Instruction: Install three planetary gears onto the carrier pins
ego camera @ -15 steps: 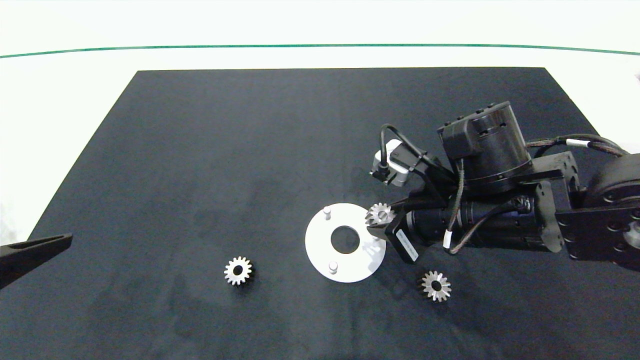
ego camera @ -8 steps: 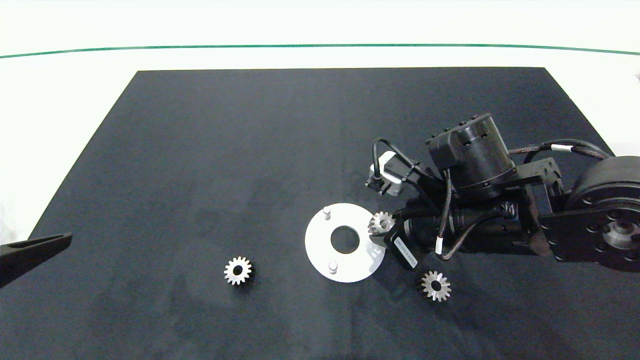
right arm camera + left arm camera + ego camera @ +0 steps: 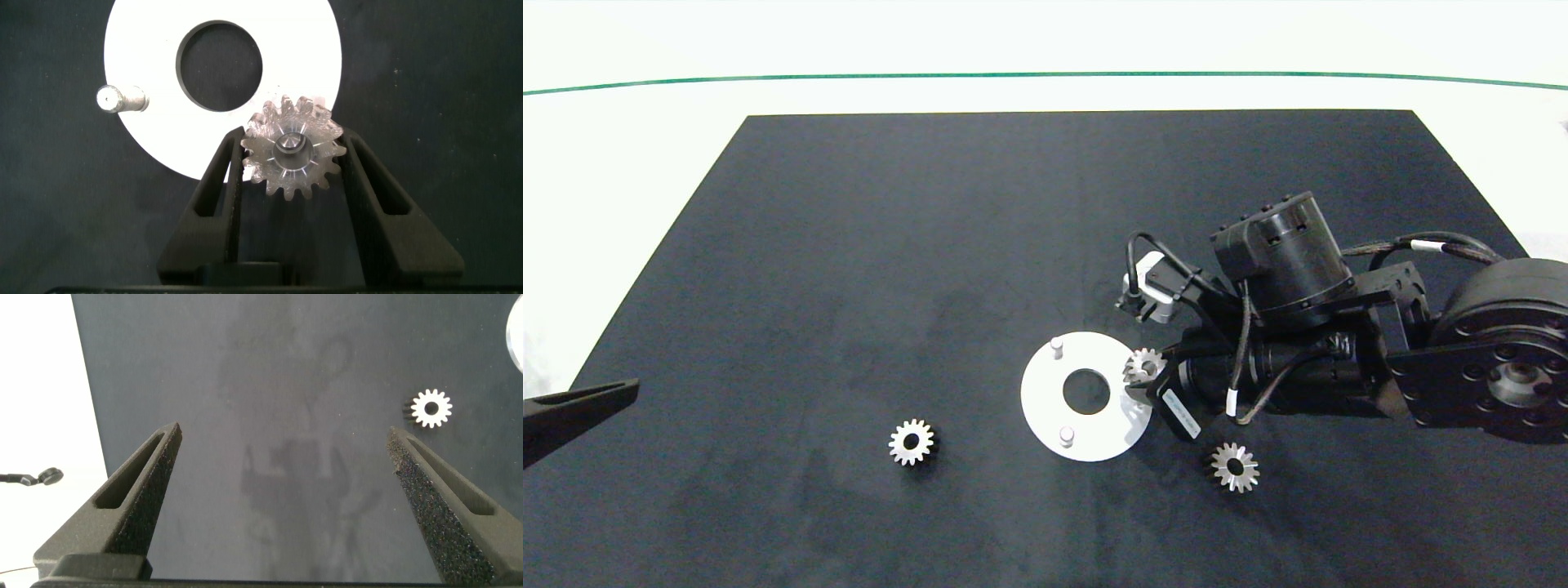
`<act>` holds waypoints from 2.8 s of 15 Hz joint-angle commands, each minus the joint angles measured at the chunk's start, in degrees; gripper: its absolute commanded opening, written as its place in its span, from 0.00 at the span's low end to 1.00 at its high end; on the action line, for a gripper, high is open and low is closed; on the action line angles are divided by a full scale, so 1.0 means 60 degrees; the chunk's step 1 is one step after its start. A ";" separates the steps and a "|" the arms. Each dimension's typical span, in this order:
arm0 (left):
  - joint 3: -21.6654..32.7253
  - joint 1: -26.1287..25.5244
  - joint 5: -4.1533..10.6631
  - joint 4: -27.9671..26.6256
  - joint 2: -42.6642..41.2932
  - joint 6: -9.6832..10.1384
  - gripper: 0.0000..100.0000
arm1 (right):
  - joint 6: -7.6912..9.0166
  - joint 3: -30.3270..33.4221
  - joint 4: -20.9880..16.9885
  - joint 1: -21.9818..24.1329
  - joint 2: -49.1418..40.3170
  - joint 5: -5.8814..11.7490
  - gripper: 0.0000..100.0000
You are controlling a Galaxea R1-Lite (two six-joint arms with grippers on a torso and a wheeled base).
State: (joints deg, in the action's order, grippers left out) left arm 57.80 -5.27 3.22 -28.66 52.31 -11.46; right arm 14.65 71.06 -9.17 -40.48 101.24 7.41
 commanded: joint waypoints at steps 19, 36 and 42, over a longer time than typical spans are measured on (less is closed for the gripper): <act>0.0006 -0.0001 0.0006 -0.0028 -0.0149 -0.0024 1.00 | 0.0048 -0.0022 -0.0025 -0.0005 0.0089 0.0054 1.00; -0.0009 -0.0016 0.0020 -0.0028 -0.0149 -0.0024 1.00 | -0.0054 -0.5412 0.2978 -0.0254 -0.3397 0.0435 1.00; -0.0009 0.0013 0.0020 -0.0028 -0.0164 -0.0024 1.00 | -0.0479 -0.5530 0.2993 -0.0123 -0.3309 0.0464 1.00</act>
State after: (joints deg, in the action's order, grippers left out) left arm 57.73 1.07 3.30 -28.66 51.30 -11.54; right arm 11.70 37.95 8.70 -41.51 80.92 10.11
